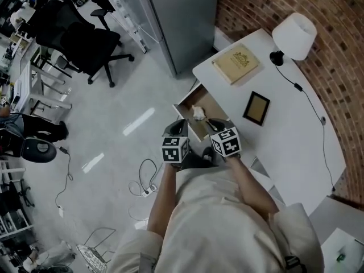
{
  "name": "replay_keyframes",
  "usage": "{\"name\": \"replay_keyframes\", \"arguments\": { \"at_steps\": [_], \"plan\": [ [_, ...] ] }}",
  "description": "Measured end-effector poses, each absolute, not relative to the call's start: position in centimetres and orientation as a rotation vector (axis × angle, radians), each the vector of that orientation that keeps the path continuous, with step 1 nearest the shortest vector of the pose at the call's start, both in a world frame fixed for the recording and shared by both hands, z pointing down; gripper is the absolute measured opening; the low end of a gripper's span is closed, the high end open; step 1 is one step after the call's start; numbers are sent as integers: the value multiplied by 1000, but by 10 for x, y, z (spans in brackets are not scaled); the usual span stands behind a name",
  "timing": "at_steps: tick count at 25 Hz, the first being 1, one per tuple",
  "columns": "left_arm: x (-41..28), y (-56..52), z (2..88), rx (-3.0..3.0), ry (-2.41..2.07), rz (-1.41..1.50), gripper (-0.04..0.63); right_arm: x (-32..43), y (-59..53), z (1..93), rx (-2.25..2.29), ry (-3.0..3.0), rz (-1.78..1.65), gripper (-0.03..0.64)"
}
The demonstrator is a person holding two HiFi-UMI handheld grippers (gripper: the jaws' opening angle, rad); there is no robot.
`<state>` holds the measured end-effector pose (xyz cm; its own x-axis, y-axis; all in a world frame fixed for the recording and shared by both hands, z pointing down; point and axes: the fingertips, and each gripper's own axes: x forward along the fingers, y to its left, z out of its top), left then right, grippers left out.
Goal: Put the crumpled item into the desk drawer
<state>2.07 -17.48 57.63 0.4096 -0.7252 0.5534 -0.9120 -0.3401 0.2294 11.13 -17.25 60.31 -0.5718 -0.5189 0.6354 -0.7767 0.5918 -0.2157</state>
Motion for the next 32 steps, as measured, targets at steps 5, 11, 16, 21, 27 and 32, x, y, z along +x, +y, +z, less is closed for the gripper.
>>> {"name": "replay_keyframes", "arguments": {
  "at_steps": [5,11,16,21,27,32],
  "plan": [
    [26,-171,582,2146,-1387,499,17,114,-173,607,999,-2310,668,69],
    [25,-172,584,2139,-1392,507,17,116,-177,608,1001,-2314,690,31],
    [27,-177,587,2136,-1386,521,17,116,-183,612,991,-2308,699,26],
    [30,-183,588,2140,-1376,530,17,119,-186,616,1008,-2295,729,26],
    [32,-186,591,2144,-1369,556,17,118,-188,622,1015,-2290,791,26],
    [33,-190,590,2167,-1370,577,17,118,-191,628,1020,-2272,835,26]
  ]
}}
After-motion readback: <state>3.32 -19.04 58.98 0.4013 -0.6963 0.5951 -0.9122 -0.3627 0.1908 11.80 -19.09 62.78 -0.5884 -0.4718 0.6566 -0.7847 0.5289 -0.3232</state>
